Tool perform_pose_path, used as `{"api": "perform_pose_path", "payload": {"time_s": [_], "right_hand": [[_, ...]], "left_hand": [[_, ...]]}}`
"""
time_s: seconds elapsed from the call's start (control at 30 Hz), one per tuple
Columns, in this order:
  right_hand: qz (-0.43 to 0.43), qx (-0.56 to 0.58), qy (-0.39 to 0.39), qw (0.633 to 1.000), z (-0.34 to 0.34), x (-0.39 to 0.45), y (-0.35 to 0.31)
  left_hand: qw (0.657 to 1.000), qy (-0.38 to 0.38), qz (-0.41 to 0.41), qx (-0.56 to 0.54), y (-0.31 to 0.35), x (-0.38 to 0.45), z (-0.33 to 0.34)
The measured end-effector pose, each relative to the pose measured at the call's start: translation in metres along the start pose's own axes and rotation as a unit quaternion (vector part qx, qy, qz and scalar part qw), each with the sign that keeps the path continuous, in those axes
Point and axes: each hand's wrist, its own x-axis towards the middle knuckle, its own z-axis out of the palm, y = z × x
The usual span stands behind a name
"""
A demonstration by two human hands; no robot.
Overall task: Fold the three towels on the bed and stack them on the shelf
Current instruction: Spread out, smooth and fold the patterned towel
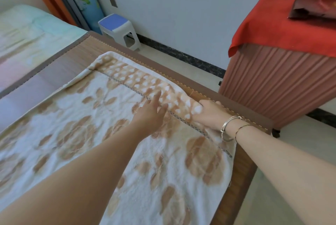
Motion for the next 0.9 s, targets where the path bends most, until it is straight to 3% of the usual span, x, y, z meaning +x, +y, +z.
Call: {"api": "perform_pose_path", "payload": {"time_s": [0.07,0.2,0.33,0.5,0.73,0.9], "right_hand": [[-0.072,0.074,-0.017,0.995,0.002,-0.015,-0.012],[-0.177,0.091,-0.158,0.967,0.006,-0.043,-0.037],[-0.185,0.124,-0.194,0.955,0.000,-0.056,-0.063],[-0.173,0.116,-0.201,0.957,-0.004,-0.078,-0.099],[-0.203,0.148,-0.251,0.935,0.028,-0.164,-0.225],[-0.251,0.148,-0.270,0.918,0.068,-0.275,-0.336]], "left_hand": [[0.999,0.013,0.002,-0.050,0.003,0.003,-0.007],[0.990,0.062,-0.015,-0.124,0.015,0.006,-0.032],[0.993,0.090,-0.074,-0.025,0.013,0.005,-0.056],[0.977,0.160,-0.116,-0.085,-0.023,-0.031,-0.100],[0.936,0.195,-0.122,-0.265,-0.094,-0.150,-0.191],[0.887,0.248,-0.118,-0.372,-0.157,-0.293,-0.280]]}}
